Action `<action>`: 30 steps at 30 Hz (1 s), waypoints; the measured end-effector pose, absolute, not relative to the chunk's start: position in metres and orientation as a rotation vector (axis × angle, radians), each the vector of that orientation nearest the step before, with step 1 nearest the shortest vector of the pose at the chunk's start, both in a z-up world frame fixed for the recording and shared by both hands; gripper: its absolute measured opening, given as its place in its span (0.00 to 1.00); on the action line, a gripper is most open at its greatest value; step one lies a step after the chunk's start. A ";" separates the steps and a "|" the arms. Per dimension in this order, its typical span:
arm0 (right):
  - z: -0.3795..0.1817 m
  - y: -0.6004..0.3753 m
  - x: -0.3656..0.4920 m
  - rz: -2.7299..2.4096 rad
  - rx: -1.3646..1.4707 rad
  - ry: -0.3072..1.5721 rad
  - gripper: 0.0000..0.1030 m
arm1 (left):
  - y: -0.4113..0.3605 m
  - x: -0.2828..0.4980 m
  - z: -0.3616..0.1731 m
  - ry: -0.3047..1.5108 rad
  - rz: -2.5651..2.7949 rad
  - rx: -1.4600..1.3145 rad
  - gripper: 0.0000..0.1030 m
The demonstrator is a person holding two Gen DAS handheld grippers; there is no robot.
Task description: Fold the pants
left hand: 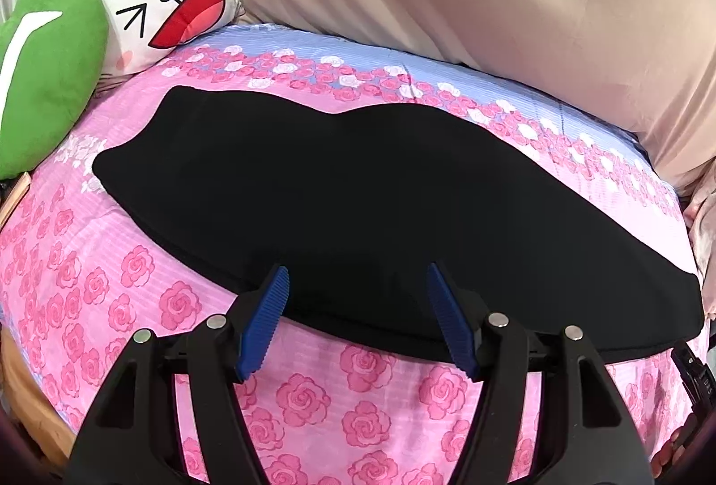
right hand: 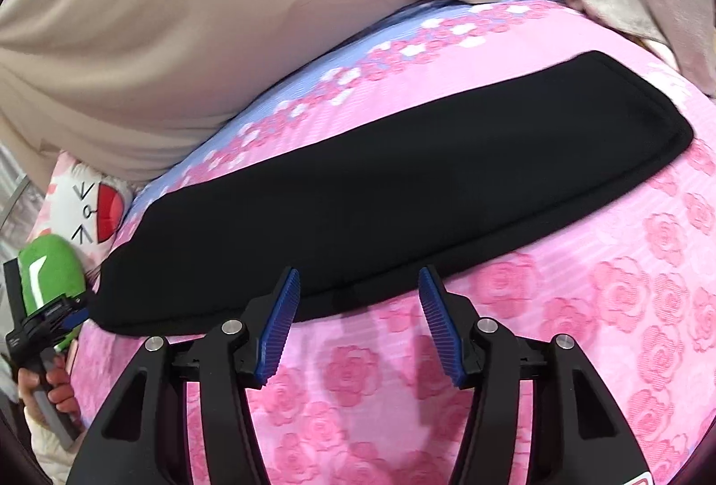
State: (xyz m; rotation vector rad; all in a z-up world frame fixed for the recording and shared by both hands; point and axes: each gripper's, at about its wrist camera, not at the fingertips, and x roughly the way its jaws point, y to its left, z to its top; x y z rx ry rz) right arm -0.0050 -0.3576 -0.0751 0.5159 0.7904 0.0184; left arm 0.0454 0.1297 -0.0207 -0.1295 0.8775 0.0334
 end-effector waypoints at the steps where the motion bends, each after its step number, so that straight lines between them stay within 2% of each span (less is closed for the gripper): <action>1: -0.075 -0.353 -0.003 0.036 0.514 0.793 0.50 | 0.132 0.044 -0.020 0.874 0.039 -0.128 0.60; 4: -0.076 -0.341 0.005 0.080 0.523 0.807 0.50 | 0.138 0.042 -0.020 0.864 0.063 -0.122 0.61; 7: -0.083 -0.334 0.012 0.110 0.538 0.833 0.50 | 0.148 0.040 -0.021 0.864 0.084 -0.136 0.66; 22: -0.093 -0.329 0.026 0.118 0.525 0.868 0.49 | 0.164 0.044 -0.027 0.877 0.101 -0.166 0.66; 24: -0.092 -0.334 0.037 0.117 0.540 0.846 0.41 | 0.162 0.045 -0.026 0.878 0.094 -0.166 0.67; 25: -0.092 -0.336 0.043 0.109 0.542 0.838 0.27 | 0.159 0.046 -0.026 0.880 0.092 -0.164 0.67; 26: -0.091 -0.339 0.048 0.099 0.540 0.826 0.04 | 0.158 0.046 -0.025 0.879 0.089 -0.163 0.67; 30: -0.064 -0.338 0.035 0.125 0.520 0.745 0.04 | 0.156 0.041 -0.019 0.869 0.093 -0.152 0.67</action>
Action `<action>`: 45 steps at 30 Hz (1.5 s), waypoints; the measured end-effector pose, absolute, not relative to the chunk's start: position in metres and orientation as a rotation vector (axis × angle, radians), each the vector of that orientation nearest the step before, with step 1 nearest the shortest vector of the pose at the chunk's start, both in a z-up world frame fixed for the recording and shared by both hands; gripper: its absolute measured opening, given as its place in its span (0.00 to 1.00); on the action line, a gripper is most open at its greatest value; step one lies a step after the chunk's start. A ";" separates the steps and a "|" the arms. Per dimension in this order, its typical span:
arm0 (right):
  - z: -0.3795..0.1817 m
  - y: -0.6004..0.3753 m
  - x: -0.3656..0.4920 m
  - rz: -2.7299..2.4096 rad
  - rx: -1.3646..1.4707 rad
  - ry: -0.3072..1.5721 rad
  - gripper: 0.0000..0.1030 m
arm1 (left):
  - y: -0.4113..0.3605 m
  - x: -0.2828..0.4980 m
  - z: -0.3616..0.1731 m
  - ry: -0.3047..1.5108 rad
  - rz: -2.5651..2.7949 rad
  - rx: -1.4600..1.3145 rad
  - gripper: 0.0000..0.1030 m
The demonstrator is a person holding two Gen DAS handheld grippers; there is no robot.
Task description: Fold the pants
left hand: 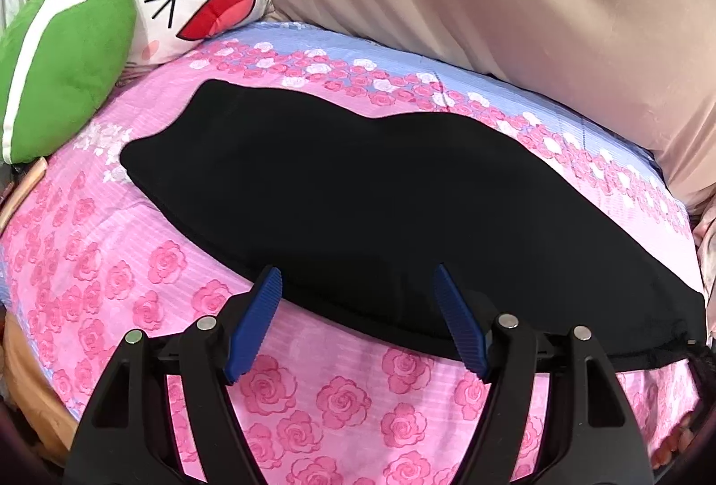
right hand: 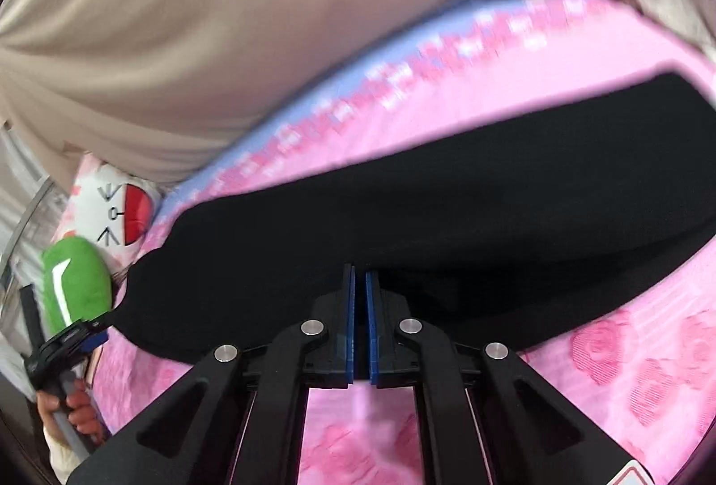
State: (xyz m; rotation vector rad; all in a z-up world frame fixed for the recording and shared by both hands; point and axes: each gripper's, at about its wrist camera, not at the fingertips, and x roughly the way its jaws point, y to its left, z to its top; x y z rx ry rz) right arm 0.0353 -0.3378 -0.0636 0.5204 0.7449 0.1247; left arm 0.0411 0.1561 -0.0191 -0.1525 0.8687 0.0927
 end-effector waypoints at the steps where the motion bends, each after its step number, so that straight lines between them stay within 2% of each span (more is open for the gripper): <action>1: -0.055 -0.334 0.026 0.126 0.490 0.724 0.04 | 0.158 0.039 -0.018 0.863 0.102 -0.144 0.67; 4: -0.060 -0.332 0.011 0.140 0.462 0.760 0.04 | 0.163 0.038 -0.019 0.861 0.127 -0.146 0.69; 7: -0.103 -0.334 0.019 0.098 0.460 0.922 0.05 | 0.164 0.044 -0.024 0.880 0.132 -0.161 0.69; 8: -0.098 -0.338 0.015 0.110 0.498 0.896 0.09 | 0.163 0.045 -0.025 0.884 0.129 -0.158 0.69; 10: -0.082 -0.336 0.007 0.086 0.455 0.851 0.10 | 0.159 0.043 -0.024 0.872 0.120 -0.143 0.69; 13: -0.062 -0.324 0.003 0.085 0.379 0.831 0.19 | 0.156 0.047 -0.026 0.875 0.118 -0.144 0.71; 14: -0.057 -0.315 0.005 0.115 0.362 0.826 0.32 | 0.156 0.049 -0.027 0.878 0.115 -0.149 0.71; 16: -0.052 -0.291 0.012 0.175 0.304 0.808 0.43 | 0.153 0.051 -0.029 0.882 0.108 -0.154 0.71; 23: -0.077 -0.191 0.064 0.376 0.104 0.901 0.42 | 0.140 0.045 -0.031 0.891 0.063 -0.127 0.73; 25: -0.086 -0.176 0.070 0.386 0.050 0.910 0.33 | 0.143 0.044 -0.032 0.893 0.063 -0.129 0.73; 26: -0.086 -0.173 0.071 0.388 0.029 0.909 0.13 | 0.145 0.044 -0.033 0.896 0.062 -0.133 0.73; 27: -0.084 -0.174 0.071 0.409 0.034 0.918 0.05 | 0.148 0.044 -0.035 0.898 0.064 -0.139 0.73; 29: -0.073 -0.174 0.063 0.453 0.047 0.909 0.06 | 0.154 0.045 -0.038 0.905 0.072 -0.155 0.73; 31: -0.072 -0.175 0.058 0.463 0.035 0.899 0.12 | 0.158 0.049 -0.042 0.915 0.085 -0.157 0.73; 32: -0.078 -0.179 0.058 0.445 0.045 0.921 0.19 | 0.158 0.052 -0.044 0.923 0.091 -0.156 0.73; 35: -0.070 -0.220 0.044 0.370 0.154 0.901 0.22 | 0.157 0.057 -0.043 0.933 0.085 -0.168 0.73; 37: -0.053 -0.271 0.029 0.259 0.204 0.831 0.41 | 0.150 0.057 -0.038 0.920 0.080 -0.139 0.73; 38: -0.047 -0.296 0.023 0.191 0.209 0.803 0.55 | 0.146 0.057 -0.036 0.914 0.081 -0.125 0.74; 40: -0.038 -0.363 0.011 -0.011 0.195 0.748 0.59 | 0.137 0.058 -0.035 0.912 0.077 -0.105 0.78; 45: -0.043 -0.499 0.015 -0.287 0.290 0.749 0.59 | 0.109 0.064 -0.039 0.923 0.069 -0.063 0.79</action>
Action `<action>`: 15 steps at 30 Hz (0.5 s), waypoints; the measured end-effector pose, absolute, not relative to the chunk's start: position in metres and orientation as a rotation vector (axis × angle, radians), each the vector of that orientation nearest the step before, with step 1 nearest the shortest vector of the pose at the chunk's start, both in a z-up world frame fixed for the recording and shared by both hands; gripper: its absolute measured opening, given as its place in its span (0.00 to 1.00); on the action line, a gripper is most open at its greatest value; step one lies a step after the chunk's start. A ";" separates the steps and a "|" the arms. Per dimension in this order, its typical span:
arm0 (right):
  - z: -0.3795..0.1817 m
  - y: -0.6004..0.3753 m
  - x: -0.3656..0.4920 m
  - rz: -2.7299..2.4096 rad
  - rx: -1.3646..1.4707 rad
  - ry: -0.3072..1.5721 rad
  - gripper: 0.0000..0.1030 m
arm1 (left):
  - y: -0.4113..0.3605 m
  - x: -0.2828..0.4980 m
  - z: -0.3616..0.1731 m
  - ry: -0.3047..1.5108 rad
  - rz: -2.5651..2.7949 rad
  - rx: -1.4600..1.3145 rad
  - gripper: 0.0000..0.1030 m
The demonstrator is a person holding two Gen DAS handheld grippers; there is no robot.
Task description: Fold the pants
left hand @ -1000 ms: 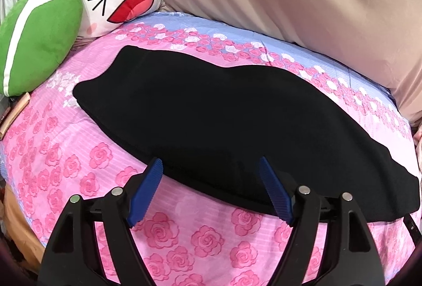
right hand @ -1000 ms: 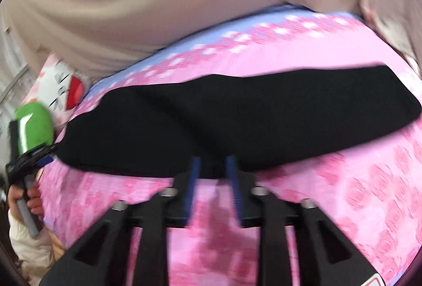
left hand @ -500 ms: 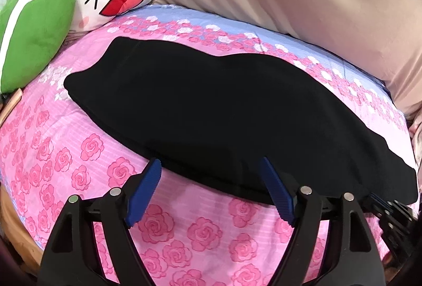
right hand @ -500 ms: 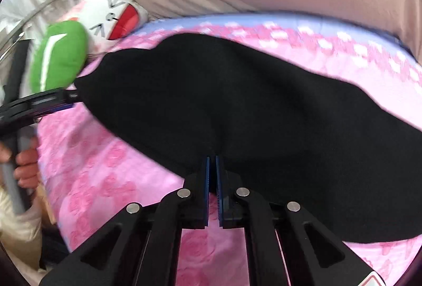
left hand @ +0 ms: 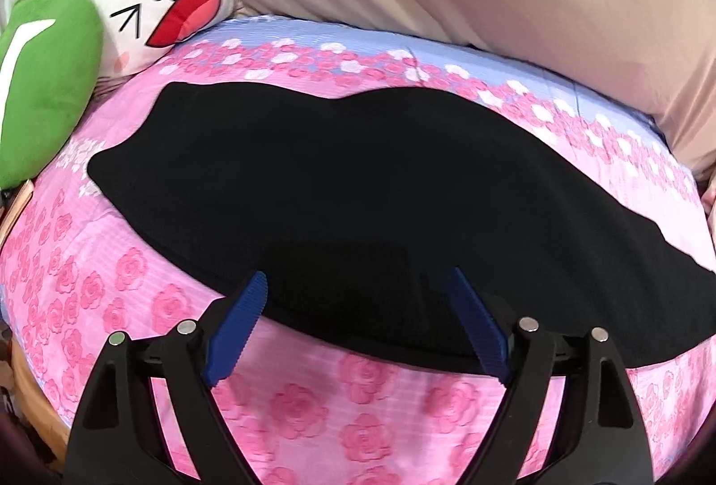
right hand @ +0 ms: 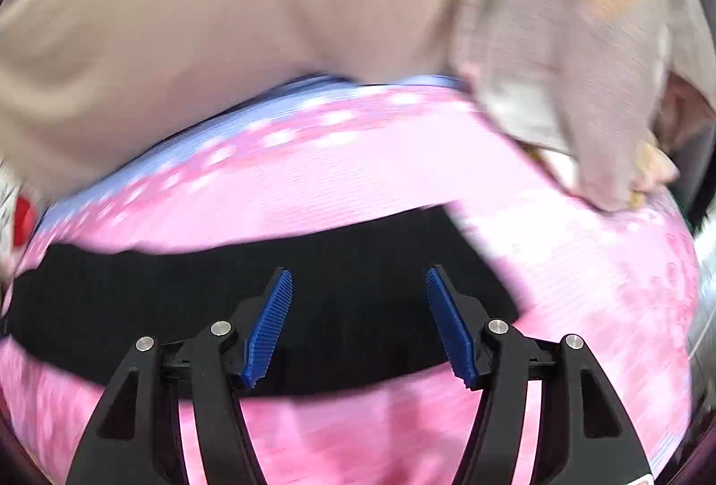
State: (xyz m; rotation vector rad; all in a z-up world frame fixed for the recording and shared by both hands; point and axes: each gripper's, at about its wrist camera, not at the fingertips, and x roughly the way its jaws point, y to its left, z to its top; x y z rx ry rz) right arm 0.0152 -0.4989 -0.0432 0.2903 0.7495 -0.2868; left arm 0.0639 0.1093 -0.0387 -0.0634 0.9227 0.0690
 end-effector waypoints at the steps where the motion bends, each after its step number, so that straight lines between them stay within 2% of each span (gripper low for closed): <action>1: -0.046 -0.513 0.022 -0.295 0.290 0.762 0.59 | 0.101 0.065 -0.040 0.929 0.069 -0.049 0.79; 5: -0.071 -0.539 0.064 -0.272 0.265 0.831 0.59 | 0.077 0.069 -0.036 0.925 0.069 0.009 0.79; 7: -0.084 -0.541 0.083 -0.185 0.295 0.881 0.23 | 0.068 0.071 -0.033 0.921 0.074 0.030 0.80; 8: -0.091 -0.538 0.092 -0.180 0.267 0.911 0.13 | 0.066 0.072 -0.032 0.918 0.081 0.036 0.81; 9: -0.087 -0.535 0.094 -0.185 0.225 0.902 0.08 | 0.065 0.072 -0.031 0.917 0.087 0.039 0.81; 13: -0.036 -0.549 0.075 -0.219 0.196 0.759 0.07 | 0.060 0.081 -0.031 0.916 0.123 0.070 0.81; 15: -0.038 -0.563 0.077 -0.247 0.196 0.766 0.07 | 0.058 0.084 -0.034 0.918 0.124 0.068 0.81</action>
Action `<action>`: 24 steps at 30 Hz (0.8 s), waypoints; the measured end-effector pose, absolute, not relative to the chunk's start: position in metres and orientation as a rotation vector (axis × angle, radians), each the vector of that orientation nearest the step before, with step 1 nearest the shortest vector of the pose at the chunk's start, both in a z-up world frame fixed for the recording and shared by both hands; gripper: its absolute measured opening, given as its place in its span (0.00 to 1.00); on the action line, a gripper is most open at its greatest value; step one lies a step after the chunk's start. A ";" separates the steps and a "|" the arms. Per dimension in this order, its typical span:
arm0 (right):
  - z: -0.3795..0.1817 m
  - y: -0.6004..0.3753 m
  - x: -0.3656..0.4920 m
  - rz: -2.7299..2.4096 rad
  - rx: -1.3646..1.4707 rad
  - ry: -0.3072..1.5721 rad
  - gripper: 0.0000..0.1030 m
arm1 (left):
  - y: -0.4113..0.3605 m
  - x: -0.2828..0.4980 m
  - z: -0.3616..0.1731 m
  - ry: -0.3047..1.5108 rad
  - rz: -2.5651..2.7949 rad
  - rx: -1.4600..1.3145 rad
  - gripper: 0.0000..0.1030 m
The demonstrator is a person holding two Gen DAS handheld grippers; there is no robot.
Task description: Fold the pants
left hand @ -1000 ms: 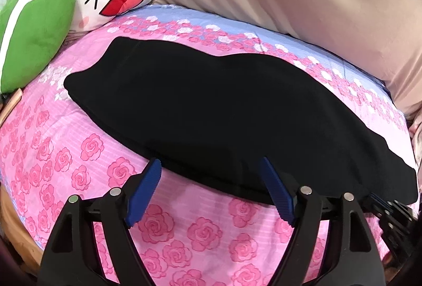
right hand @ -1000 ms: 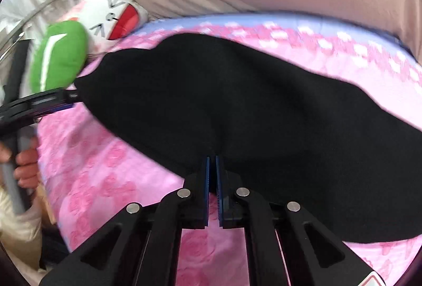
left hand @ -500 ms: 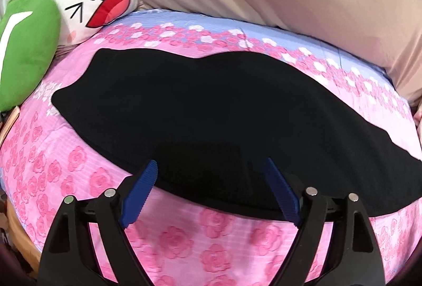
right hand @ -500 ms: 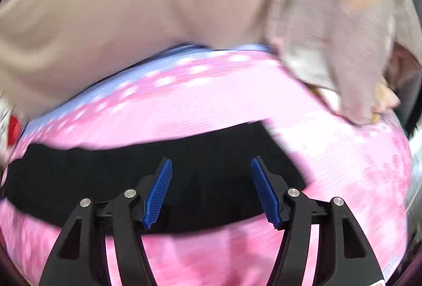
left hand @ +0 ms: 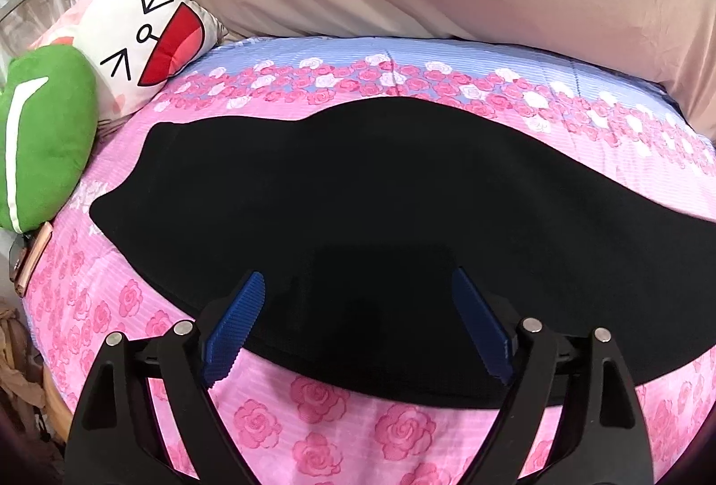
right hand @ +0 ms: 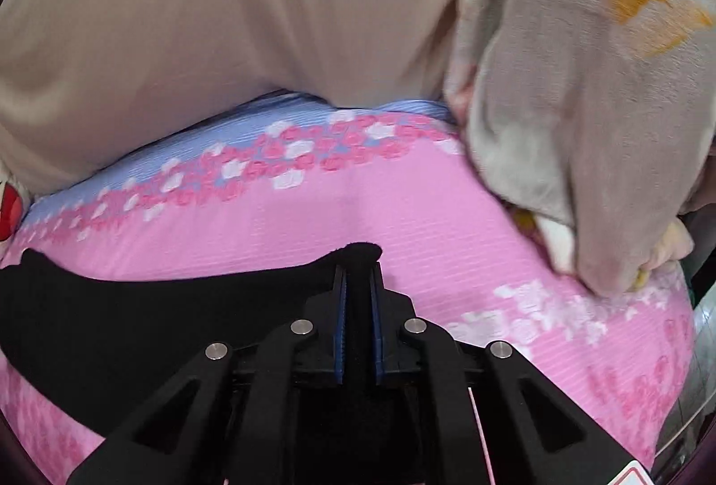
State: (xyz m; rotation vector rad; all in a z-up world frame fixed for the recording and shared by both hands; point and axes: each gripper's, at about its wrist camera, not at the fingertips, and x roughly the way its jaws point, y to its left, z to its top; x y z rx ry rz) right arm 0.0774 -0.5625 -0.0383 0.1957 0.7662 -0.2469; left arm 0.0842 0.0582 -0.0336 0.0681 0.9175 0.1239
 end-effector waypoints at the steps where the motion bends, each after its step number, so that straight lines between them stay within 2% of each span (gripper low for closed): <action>1: -0.050 -0.568 0.083 -0.260 0.188 0.806 0.07 | 0.056 0.087 -0.038 0.924 0.117 0.065 0.81; 3: -0.086 -0.571 0.098 -0.269 0.176 0.905 0.10 | 0.052 0.090 -0.045 0.937 0.118 0.073 0.81; 8: -0.049 -0.561 0.075 -0.275 0.187 0.781 0.13 | 0.058 0.090 -0.055 0.958 0.134 0.089 0.82; 11: -0.072 -0.566 0.077 -0.349 0.155 0.899 0.17 | 0.074 0.092 -0.061 0.977 0.149 0.060 0.83; 14: -0.057 -0.554 0.062 -0.375 0.208 0.835 0.19 | 0.096 0.086 -0.054 0.957 0.167 0.024 0.83; 16: -0.036 -0.530 0.049 -0.384 0.168 0.760 0.24 | 0.126 0.078 -0.042 0.917 0.209 -0.030 0.83; 18: -0.016 -0.488 0.036 -0.326 0.125 0.712 0.39 | 0.163 0.075 -0.033 0.902 0.248 -0.113 0.86; 21: -0.008 -0.434 0.034 -0.215 0.093 0.690 0.46 | 0.232 0.077 -0.032 0.905 0.312 -0.285 0.86; 24: -0.014 -0.385 0.038 -0.125 0.104 0.703 0.48 | 0.275 0.088 -0.040 0.908 0.347 -0.372 0.86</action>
